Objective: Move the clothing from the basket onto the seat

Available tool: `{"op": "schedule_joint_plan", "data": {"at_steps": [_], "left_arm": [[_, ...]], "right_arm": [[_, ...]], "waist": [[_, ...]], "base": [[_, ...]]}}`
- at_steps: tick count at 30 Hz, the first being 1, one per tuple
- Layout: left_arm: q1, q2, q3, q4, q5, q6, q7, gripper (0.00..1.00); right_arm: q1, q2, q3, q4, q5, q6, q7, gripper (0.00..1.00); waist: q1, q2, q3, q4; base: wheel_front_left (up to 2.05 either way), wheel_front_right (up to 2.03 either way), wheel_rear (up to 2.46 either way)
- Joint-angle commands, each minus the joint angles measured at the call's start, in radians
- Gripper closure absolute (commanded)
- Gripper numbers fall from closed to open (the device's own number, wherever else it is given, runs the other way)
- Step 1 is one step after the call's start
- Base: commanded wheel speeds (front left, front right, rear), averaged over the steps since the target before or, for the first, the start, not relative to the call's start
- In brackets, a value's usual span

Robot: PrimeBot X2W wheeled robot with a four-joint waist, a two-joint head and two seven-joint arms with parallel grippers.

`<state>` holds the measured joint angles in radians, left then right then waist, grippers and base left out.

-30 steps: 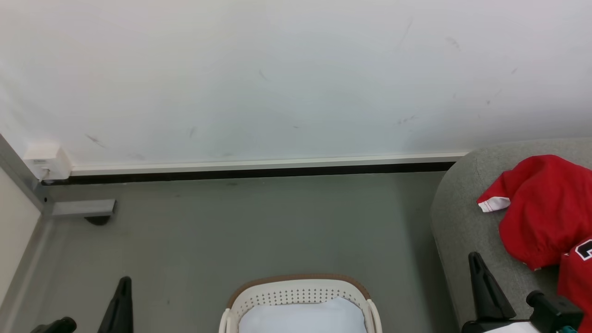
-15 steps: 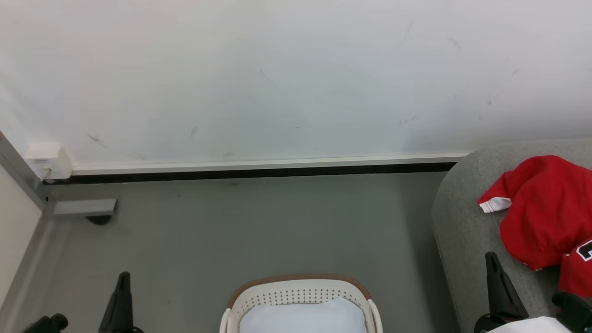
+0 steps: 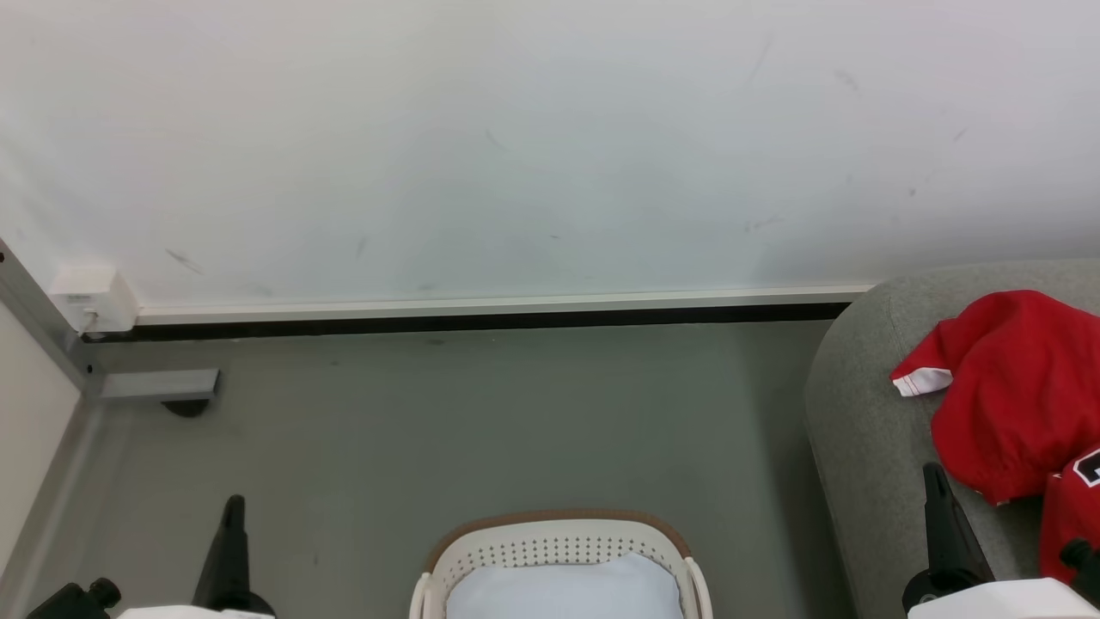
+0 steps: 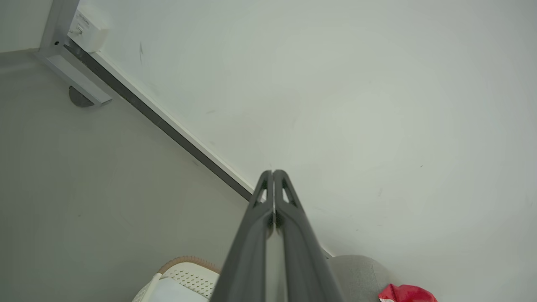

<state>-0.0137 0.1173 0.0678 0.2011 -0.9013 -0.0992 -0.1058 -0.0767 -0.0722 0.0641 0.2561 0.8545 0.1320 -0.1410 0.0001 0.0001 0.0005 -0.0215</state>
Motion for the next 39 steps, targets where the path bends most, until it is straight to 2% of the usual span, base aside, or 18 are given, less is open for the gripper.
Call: {"op": "schedule_joint_plan", "data": {"at_steps": [1, 39], "left_arm": [[-0.023, 0.005, 0.01, -0.016, -0.04, 0.005, 0.01, 1.0], [-0.061, -0.032, 0.031, -0.034, -0.39, 0.029, 0.12, 1.0]], "right_arm": [[-0.024, -0.016, -0.005, -0.013, 0.048, -0.001, 0.008, 1.0], [-0.038, -0.076, 0.006, -0.019, 0.509, -0.001, 0.058, 1.0]], "waist": [[-0.0001, -0.0001, 0.0, 0.001], [-0.0001, -0.0001, -0.001, 0.009]], "base": [[0.0, 0.0, 0.0], [0.0, 0.0, 0.0]]}}
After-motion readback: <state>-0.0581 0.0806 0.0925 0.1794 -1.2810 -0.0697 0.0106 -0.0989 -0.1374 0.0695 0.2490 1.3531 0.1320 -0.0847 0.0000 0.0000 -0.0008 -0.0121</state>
